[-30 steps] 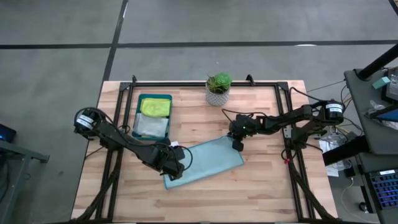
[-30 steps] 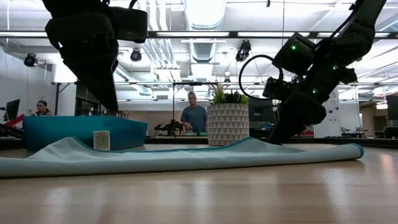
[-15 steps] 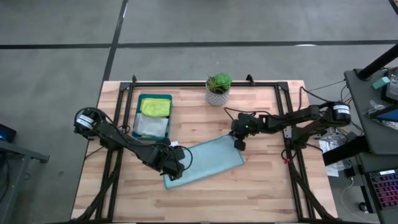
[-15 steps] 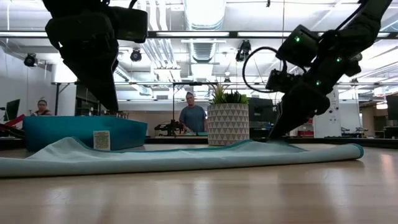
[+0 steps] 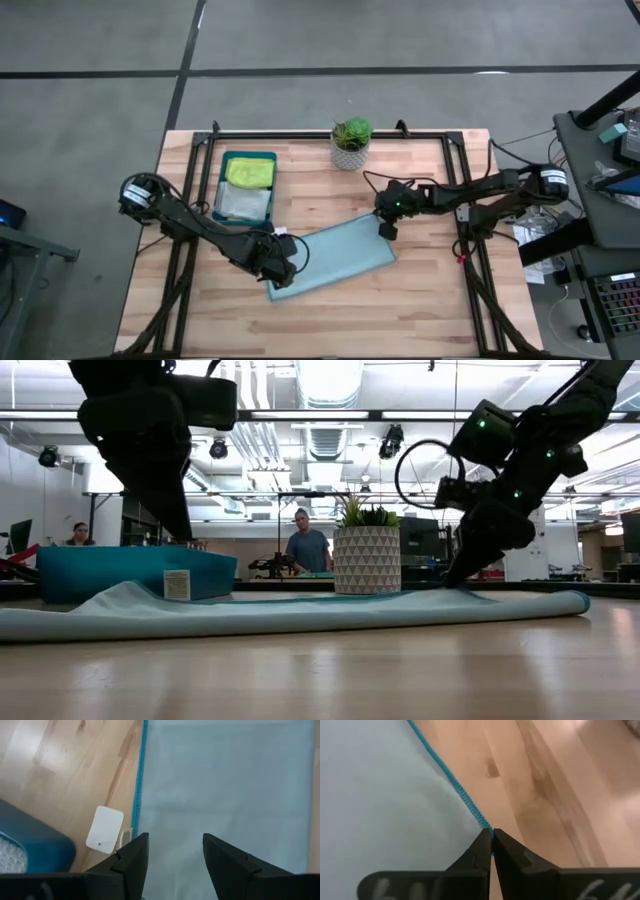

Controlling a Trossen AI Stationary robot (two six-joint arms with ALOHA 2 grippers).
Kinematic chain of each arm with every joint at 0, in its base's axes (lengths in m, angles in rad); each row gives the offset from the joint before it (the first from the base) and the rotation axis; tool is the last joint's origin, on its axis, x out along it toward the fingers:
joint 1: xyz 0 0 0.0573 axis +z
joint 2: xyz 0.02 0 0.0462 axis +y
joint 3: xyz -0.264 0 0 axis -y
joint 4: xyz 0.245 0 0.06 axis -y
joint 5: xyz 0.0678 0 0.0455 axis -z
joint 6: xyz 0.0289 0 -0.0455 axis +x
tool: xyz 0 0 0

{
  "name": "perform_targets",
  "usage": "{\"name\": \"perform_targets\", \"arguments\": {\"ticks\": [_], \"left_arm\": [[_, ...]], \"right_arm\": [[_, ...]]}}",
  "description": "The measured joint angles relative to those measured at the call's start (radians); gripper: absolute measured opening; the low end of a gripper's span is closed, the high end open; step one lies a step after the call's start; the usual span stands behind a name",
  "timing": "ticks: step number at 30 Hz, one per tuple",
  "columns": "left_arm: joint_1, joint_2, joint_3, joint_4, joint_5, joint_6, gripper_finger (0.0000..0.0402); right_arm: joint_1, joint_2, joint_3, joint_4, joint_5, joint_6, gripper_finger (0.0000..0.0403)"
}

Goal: Fold microfiber towels
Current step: Fold the blue towel

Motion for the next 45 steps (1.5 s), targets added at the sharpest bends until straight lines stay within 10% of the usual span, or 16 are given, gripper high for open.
{"name": "perform_targets", "arguments": {"ticks": [15,28,45], "left_arm": [[-0.059,0.0,0.03,0.017,-0.001,-0.026,0.0171],[-0.167,0.042,-0.047,0.302,-0.082,-0.131,0.0171],[-0.168,0.111,-0.049,0.315,-0.082,-0.131,0.0171]], "right_arm": [[-0.003,-0.03,0.079,-0.211,0.003,0.173,0.0122],[0.036,-0.066,0.071,-0.355,-0.264,0.532,0.0236],[0.066,0.017,-0.114,0.11,-0.288,0.65,0.0255]]}}
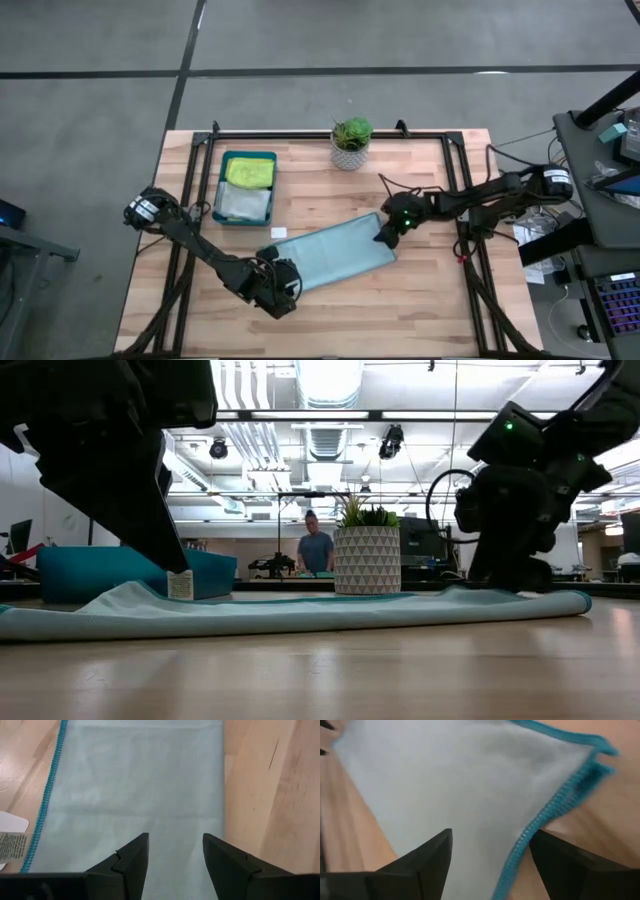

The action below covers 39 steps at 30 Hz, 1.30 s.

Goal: Fold microfiber towels
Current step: Fold the blue towel

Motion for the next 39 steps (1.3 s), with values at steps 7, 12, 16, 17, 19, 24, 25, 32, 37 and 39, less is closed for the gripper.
{"name": "perform_targets", "arguments": {"ticks": [7,12,16,17,19,24,25,32,37,39], "left_arm": [[0.0,0.0,0.0,0.0,0.0,0.0,0.0171],[0.0,-0.003,0.0,0.0,0.001,0.0,0.0171],[-0.008,-0.026,0.0,-0.015,0.034,0.0,0.0171],[-0.011,-0.033,0.001,-0.02,0.042,-0.001,0.0171],[-0.019,-0.048,0.005,-0.034,0.051,-0.001,0.0171],[-0.036,-0.074,0.008,-0.045,0.053,-0.001,0.0171],[-0.039,-0.075,0.008,-0.045,0.053,-0.001,0.0171],[-0.049,-0.074,0.003,-0.055,0.056,-0.001,0.0171],[-0.048,-0.074,-0.009,-0.053,0.036,-0.003,0.0171],[-0.047,-0.074,-0.018,-0.043,0.002,-0.003,0.0171]], "right_arm": [[0.0,0.084,-0.029,0.191,-0.04,0.022,0.0232],[0.0,0.072,-0.018,0.188,-0.037,0.021,0.0182],[0.0,0.05,-0.019,0.173,-0.035,0.022,0.0118],[0.0,0.045,-0.021,0.169,-0.035,0.024,0.0099],[0.0,0.035,-0.021,0.161,-0.034,0.031,0.0063],[0.0,0.016,-0.021,0.14,-0.027,0.043,0.0014],[-0.002,0.007,-0.02,0.122,-0.027,0.043,0.0013],[-0.018,-0.081,0.088,-0.256,0.034,-0.038,0.001],[-0.018,-0.126,0.264,-0.704,0.223,-0.146,0.0009],[-0.019,-0.127,0.343,-0.866,0.311,-0.176,0.0009]]}}
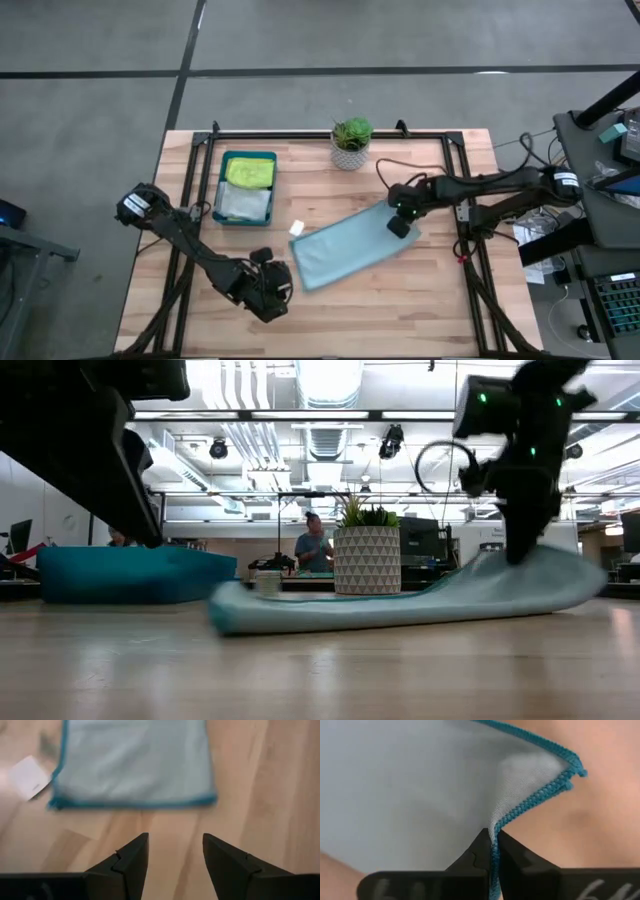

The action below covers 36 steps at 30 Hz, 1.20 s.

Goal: Fold microfiber towels
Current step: Fold the blue towel

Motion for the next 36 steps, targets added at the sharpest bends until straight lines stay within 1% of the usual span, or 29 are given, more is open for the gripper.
{"name": "perform_targets", "arguments": {"ticks": [3,5,9,11,14,17,20,24,27,31,36], "left_arm": [[0.002,0.0,-0.02,0.04,-0.056,0.002,0.0171],[0.005,0.001,-0.037,0.077,-0.095,0.002,0.0171],[0.012,0.002,-0.067,0.168,-0.193,0.003,0.0171],[0.017,0.002,-0.088,0.221,-0.232,0.003,0.0171],[0.021,0.002,-0.131,0.31,-0.259,0.004,0.0171],[0.024,0.019,-0.167,0.405,-0.265,0.007,0.0171],[0.028,0.055,-0.187,0.463,-0.272,0.011,0.0171],[0.04,0.123,-0.185,0.496,-0.278,0.012,0.0171],[0.049,0.168,-0.168,0.502,-0.283,0.01,0.0171],[0.067,0.222,-0.153,0.516,-0.287,0.008,0.0171],[0.086,0.252,-0.146,0.533,-0.304,0.003,0.0171]], "right_arm": [[-0.002,0.01,0.117,-0.196,0.117,-0.029,0.0009],[-0.006,0.024,0.183,-0.286,0.157,-0.031,0.0009],[-0.006,0.046,0.267,-0.32,0.157,-0.027,0.0009],[-0.006,0.064,0.295,-0.319,0.124,-0.021,0.0009],[-0.005,0.095,0.324,-0.297,0.034,-0.021,0.0009],[0.008,0.127,0.346,-0.242,-0.057,-0.021,0.0009],[0.026,0.17,0.359,-0.163,-0.128,-0.003,0.0009],[0.06,0.234,0.367,-0.038,-0.16,0.039,0.0009],[0.086,0.287,0.385,0.031,-0.163,0.067,0.0009],[0.118,0.358,0.434,0.072,-0.163,0.085,0.0009],[0.156,0.458,0.514,0.1,-0.163,0.087,0.0009]]}}
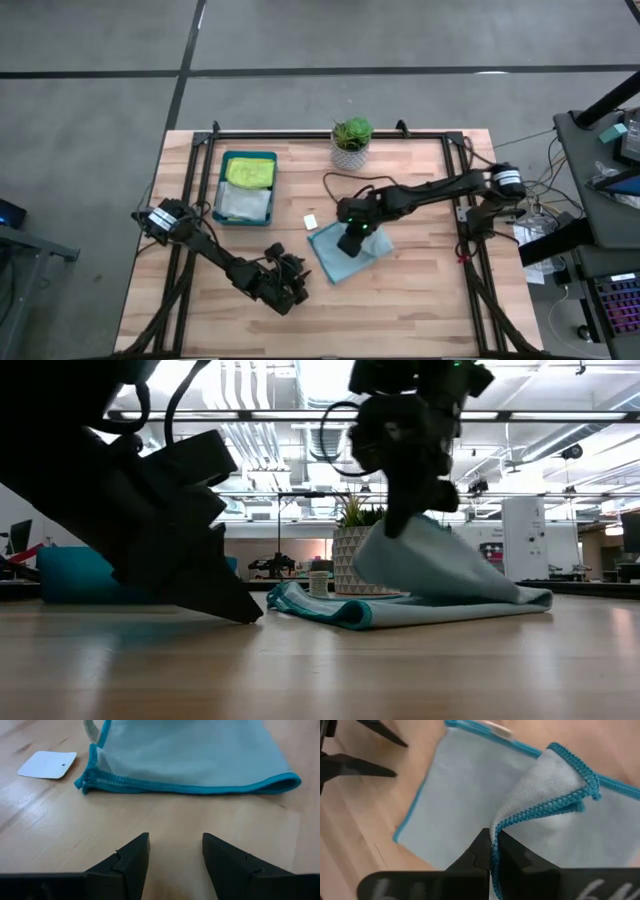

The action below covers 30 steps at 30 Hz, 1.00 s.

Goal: Fold microfiber towels
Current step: Fold the blue towel

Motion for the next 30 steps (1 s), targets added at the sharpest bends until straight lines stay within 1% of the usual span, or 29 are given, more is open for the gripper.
{"name": "perform_targets", "arguments": {"ticks": [6,12,16,30], "left_arm": [[0.007,0.004,0.0,0.015,-0.014,0.013,0.0171],[0.018,0.006,-0.002,0.035,-0.02,0.034,0.0171],[0.029,0.007,-0.004,0.036,-0.022,0.034,0.0171],[0.08,0.007,-0.011,0.035,-0.038,0.035,0.0171]], "right_arm": [[0.026,0.115,0.093,0.012,0.008,-0.022,0.0009],[0.042,0.183,0.172,0.014,0.009,-0.054,0.0009],[0.046,0.201,0.185,0.018,0.009,-0.056,0.0009],[0.069,0.204,0.174,0.077,0.0,-0.056,0.0009]]}}
